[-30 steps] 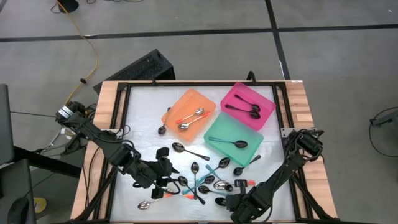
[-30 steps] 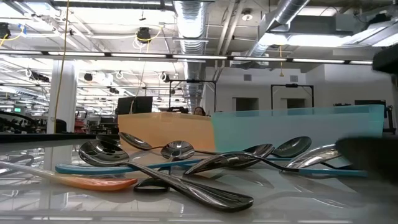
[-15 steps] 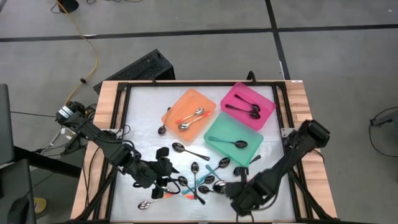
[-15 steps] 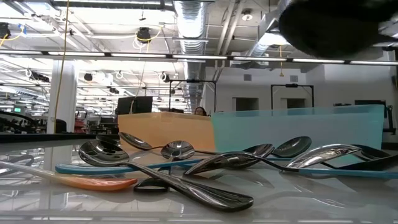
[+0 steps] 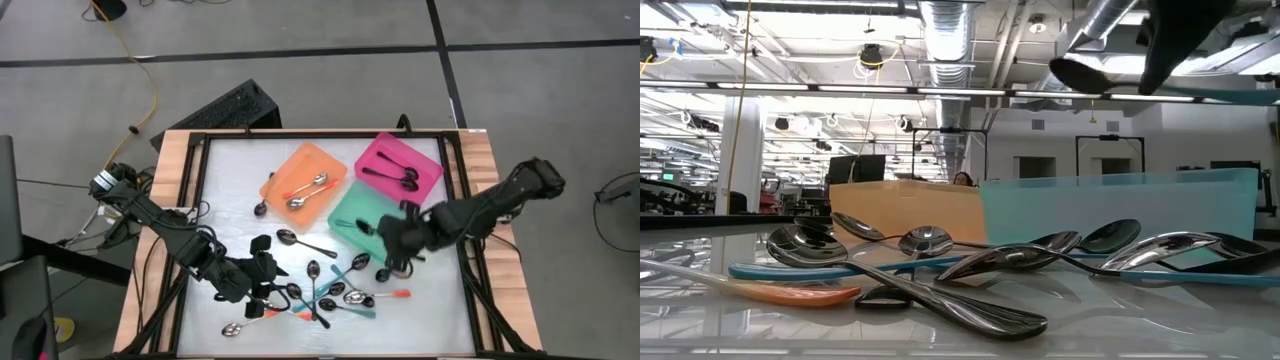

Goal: Sort silverware by color (type)
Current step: Put the blue spoon into the blue bin

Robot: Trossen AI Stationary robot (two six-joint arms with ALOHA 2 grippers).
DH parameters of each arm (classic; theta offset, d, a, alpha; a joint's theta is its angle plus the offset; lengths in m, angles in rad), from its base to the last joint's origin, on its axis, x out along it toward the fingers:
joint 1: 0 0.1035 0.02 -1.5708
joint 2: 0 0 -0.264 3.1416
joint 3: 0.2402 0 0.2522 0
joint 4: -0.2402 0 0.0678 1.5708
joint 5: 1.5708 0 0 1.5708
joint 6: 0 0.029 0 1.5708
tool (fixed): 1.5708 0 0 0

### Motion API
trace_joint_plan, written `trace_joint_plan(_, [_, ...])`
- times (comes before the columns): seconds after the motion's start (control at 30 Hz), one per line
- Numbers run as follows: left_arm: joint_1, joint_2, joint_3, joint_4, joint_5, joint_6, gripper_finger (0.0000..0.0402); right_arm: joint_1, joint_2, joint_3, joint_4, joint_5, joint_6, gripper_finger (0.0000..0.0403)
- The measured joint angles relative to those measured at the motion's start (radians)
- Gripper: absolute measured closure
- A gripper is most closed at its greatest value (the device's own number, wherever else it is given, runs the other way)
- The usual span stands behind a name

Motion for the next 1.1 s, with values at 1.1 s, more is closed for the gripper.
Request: trace_joint_plan(1.1, [0.0, 0.0, 0.0, -0.051, -0.121, -0.043, 0.0283, -0.444, 0.227, -0.254, 0.358, -0.129, -0.495, 0.0396])
